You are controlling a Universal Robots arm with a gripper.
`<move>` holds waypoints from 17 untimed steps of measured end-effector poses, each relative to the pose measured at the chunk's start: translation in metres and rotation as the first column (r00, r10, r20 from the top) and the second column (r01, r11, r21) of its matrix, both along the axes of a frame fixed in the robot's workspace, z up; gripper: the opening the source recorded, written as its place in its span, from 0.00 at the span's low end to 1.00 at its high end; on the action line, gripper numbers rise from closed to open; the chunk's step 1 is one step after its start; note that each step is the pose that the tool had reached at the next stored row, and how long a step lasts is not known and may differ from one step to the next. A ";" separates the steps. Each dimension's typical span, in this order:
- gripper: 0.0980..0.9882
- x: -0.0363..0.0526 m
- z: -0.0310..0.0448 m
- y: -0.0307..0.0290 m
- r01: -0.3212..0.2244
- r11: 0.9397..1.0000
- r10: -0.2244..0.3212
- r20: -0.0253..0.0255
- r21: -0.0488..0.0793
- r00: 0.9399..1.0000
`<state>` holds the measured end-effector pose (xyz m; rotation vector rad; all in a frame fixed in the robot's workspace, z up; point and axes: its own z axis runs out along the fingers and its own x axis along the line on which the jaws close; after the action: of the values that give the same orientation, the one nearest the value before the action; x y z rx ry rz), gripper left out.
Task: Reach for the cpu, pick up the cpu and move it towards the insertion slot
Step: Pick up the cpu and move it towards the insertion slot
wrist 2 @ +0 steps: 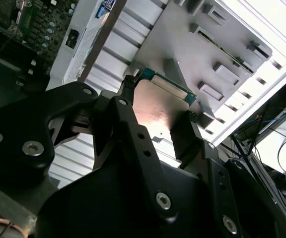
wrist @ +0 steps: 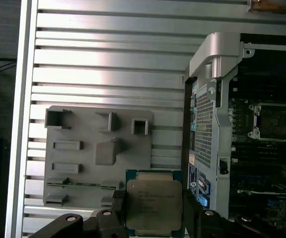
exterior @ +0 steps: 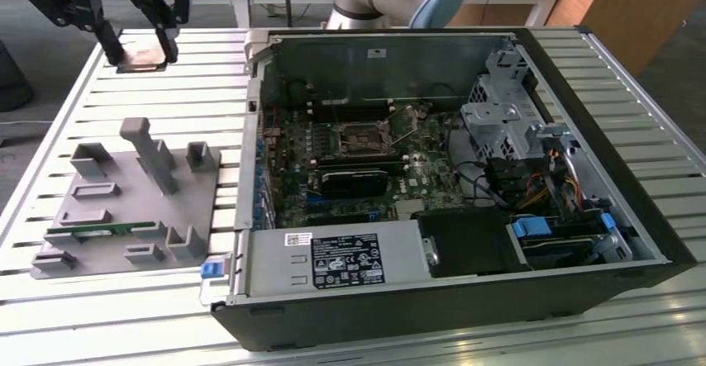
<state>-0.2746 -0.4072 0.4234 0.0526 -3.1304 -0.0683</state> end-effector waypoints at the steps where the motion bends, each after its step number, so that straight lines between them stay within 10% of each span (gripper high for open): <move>1: 0.50 0.0028 0.0000 0.0000 0.000 1.000 0.000 0.000 0.000 1.000; 17: 0.50 0.0453 -0.0006 0.0001 0.000 1.000 0.000 0.000 0.000 1.000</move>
<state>-0.2293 -0.4072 0.4228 0.0526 -3.1303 -0.0681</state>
